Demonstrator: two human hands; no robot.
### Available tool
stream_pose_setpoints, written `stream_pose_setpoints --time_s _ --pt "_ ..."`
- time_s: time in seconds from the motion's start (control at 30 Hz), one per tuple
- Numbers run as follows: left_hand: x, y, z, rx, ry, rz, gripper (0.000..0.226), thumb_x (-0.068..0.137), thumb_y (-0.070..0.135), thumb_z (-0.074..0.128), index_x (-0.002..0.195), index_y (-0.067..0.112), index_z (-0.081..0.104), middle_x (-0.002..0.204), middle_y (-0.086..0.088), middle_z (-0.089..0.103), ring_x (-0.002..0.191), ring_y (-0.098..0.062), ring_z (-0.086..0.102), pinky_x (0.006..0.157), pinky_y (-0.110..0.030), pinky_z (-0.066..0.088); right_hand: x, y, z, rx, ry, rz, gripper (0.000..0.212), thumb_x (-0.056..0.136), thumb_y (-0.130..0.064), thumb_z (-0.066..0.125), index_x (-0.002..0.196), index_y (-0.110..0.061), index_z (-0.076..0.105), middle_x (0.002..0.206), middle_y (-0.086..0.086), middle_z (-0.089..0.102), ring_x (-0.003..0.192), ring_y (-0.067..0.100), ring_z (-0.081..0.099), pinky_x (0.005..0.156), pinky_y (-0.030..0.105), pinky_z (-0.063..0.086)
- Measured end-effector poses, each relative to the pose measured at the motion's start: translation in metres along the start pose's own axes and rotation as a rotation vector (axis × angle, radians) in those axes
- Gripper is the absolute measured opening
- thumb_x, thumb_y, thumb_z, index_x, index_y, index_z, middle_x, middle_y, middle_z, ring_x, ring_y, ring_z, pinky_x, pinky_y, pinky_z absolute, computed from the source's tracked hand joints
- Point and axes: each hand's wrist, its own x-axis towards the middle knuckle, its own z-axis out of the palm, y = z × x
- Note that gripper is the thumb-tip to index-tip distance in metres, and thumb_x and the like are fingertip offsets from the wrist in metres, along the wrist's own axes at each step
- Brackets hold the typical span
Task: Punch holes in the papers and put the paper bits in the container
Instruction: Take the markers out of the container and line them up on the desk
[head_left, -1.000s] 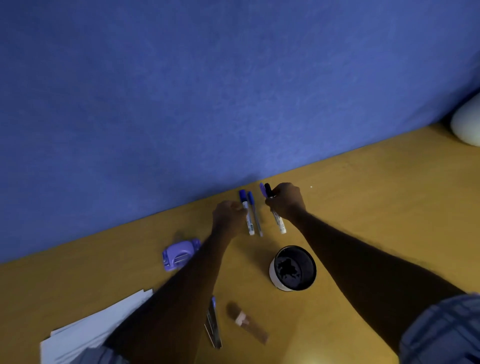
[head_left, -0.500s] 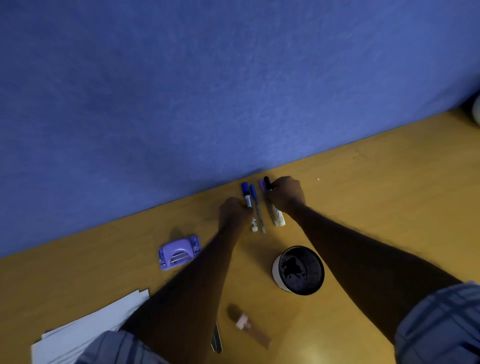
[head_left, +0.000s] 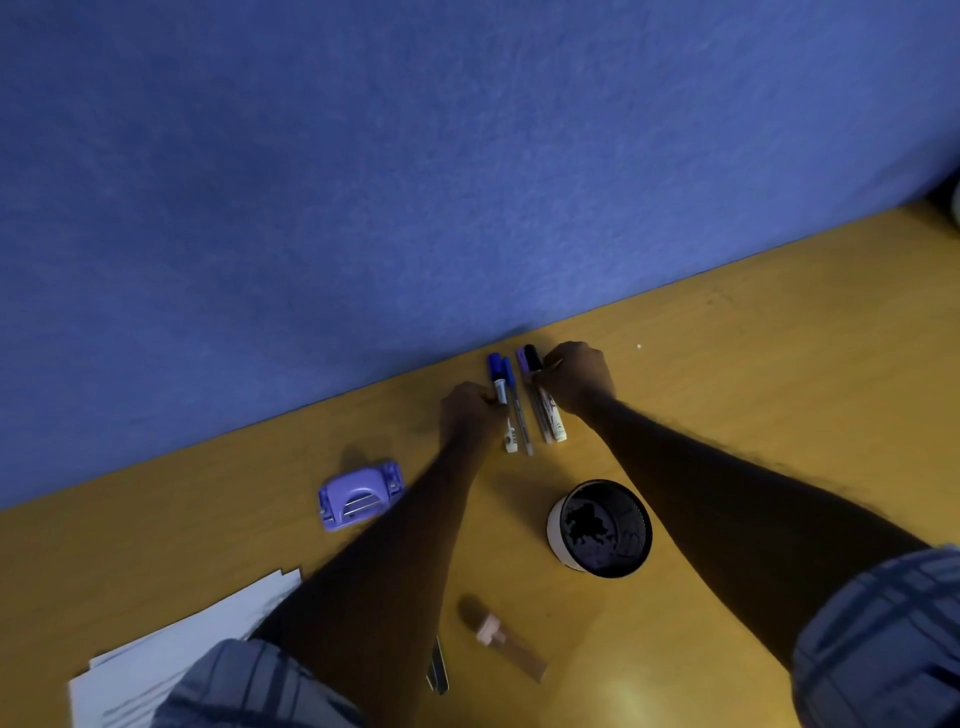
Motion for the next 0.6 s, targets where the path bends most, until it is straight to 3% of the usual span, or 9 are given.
stream_pose_setpoints --time_s 0.13,0.3,0.37,0.43,0.5,0.6 --pt "-0.001 -0.001 -0.001 -0.025 -0.001 -0.029 0.017 0.082 0.024 0.071 0.089 0.009 0.075 0.088 -0.007 0.076 0.067 -0.009 0.062 0.048 -0.013 0.036 -0.001 0.004 0.000 -0.012 0.010 0.007 0.022 0.085 -0.032 0.071 0.094 -0.013 0.066 0.083 -0.001 0.062 0.067 0.006 0.054 0.061 0.027 0.052" --pt "-0.004 -0.001 -0.005 0.003 -0.032 -0.023 0.014 0.083 0.023 0.070 0.086 0.011 0.076 0.084 -0.005 0.076 0.061 -0.007 0.063 0.045 -0.013 0.036 -0.006 0.004 -0.006 -0.062 -0.001 -0.006 0.044 0.086 -0.047 0.067 0.096 -0.004 0.068 0.097 0.013 0.068 0.085 0.025 0.064 0.077 0.044 0.059" --pt "-0.006 -0.002 -0.009 0.016 -0.037 -0.010 0.015 0.083 0.023 0.070 0.086 0.010 0.075 0.086 -0.006 0.076 0.056 -0.003 0.057 0.045 -0.012 0.036 -0.009 0.002 -0.012 -0.060 0.018 -0.017 0.046 0.086 -0.049 0.066 0.094 -0.004 0.068 0.096 0.013 0.069 0.083 0.025 0.064 0.074 0.042 0.059" --pt "-0.011 -0.002 -0.016 0.052 -0.008 0.028 0.017 0.083 0.024 0.069 0.086 0.008 0.075 0.093 -0.008 0.076 0.065 -0.009 0.062 0.055 -0.016 0.043 -0.014 -0.002 -0.019 -0.069 0.043 -0.035 0.043 0.087 -0.048 0.065 0.097 -0.007 0.068 0.097 0.009 0.069 0.077 0.019 0.061 0.066 0.034 0.055" --pt "-0.016 -0.002 -0.026 0.047 0.020 0.039 0.024 0.082 0.023 0.069 0.098 0.006 0.073 0.107 -0.010 0.073 0.095 -0.021 0.067 0.079 -0.025 0.049 -0.021 -0.008 -0.027 -0.081 0.062 -0.060 0.042 0.088 -0.048 0.064 0.102 -0.009 0.068 0.100 0.006 0.069 0.078 0.015 0.059 0.063 0.029 0.052" --pt "-0.028 -0.005 -0.042 0.033 0.049 0.038 0.030 0.081 0.025 0.068 0.106 0.008 0.071 0.116 -0.009 0.069 0.110 -0.024 0.062 0.093 -0.030 0.047 -0.036 -0.020 -0.038 -0.084 0.079 -0.090 0.042 0.088 -0.046 0.064 0.108 -0.009 0.068 0.106 0.006 0.069 0.088 0.018 0.063 0.070 0.034 0.056"
